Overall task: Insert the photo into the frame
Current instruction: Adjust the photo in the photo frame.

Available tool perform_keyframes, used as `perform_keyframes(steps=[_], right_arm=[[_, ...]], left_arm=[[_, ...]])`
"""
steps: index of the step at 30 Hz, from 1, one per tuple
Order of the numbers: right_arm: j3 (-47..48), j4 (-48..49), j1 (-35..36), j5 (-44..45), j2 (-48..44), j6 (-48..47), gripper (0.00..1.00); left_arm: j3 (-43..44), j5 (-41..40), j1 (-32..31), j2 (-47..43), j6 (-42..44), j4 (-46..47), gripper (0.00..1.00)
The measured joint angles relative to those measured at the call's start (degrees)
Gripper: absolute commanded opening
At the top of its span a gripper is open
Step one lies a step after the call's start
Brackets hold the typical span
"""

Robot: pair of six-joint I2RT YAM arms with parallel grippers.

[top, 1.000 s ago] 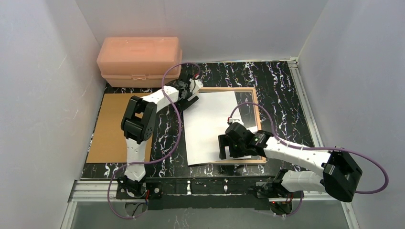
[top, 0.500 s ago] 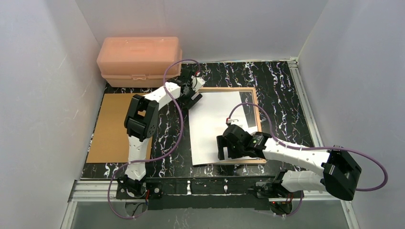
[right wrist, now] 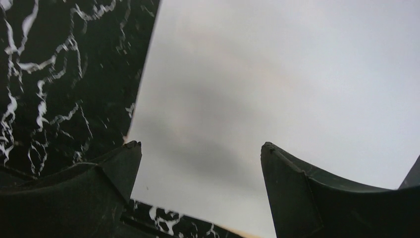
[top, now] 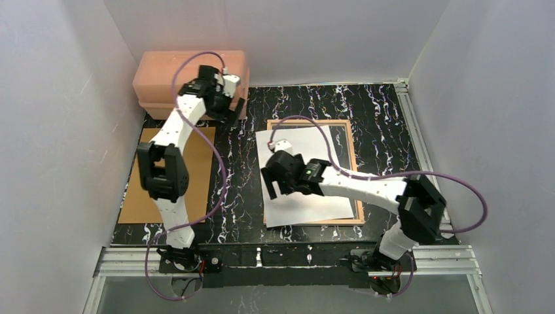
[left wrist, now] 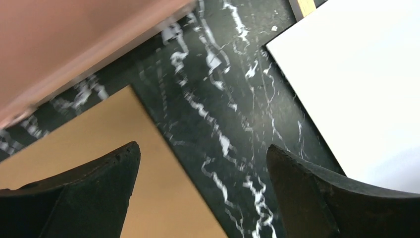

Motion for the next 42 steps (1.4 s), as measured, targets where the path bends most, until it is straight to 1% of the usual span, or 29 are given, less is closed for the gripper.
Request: perform_keyframes(steps=[2,4,5,8,9,10,12,15,18,21,29,42], right_arm=[[6.05,0.04,0.9,2.71,5.01,-2.86,0.89],[11.43,0.15,1.51,5.27,10.1,-5.9,0.73],[13.57,0.5,1.64,6.08,12.46,-7.52,0.63],[18.49,2.12,1.66,6.69,18.47,-12.07,0.39],[19.58,2.64,1.66,6.38,19.91,-13.25,0.33],[21.38,2.75,1.64,6.16,21.84,-14.45,0.31],[26.62,2.54,1.57,5.51,26.38,-16.65,0.31],[37.0,1.49,1.55,5.03,34.12,-19.12,0.31],[48.3,-1.11,1.44,5.44,41.57,-20.85,0.28],[54.34,-3.37,1.36,6.47,46.47,-21.57,0.26],[55.12,-8.35,-1.57,7.72,50.18,-22.73,0.22],[55.12,-8.09,-5.97,7.91,50.23,-24.13,0.22]], left_arm=[[0.0,2.1,3.21,-4.52,-0.72,-2.54,0.98],[0.0,4.15,5.84,-9.27,-1.16,-5.16,0.98],[0.0,5.14,6.86,-11.58,-1.2,-6.51,0.98],[-0.07,8.17,9.25,-17.35,-1.18,-10.14,0.98],[-0.07,8.96,10.08,-18.91,-1.16,-11.3,0.98],[-0.07,9.51,10.75,-20.02,-1.11,-12.24,0.98],[-0.17,10.36,12.13,-22.05,-0.9,-14.25,0.98],[-1.44,11.02,14.84,-23.98,-0.46,-16.2,0.98],[-2.58,11.26,16.92,-24.3,-0.26,-17.75,0.98],[-3.04,11.26,18.25,-24.3,-0.07,-18.8,0.97],[-3.04,11.28,19.23,-24.33,-0.04,-19.45,0.96],[-3.04,11.32,19.69,-24.33,-0.07,-19.65,0.96]])
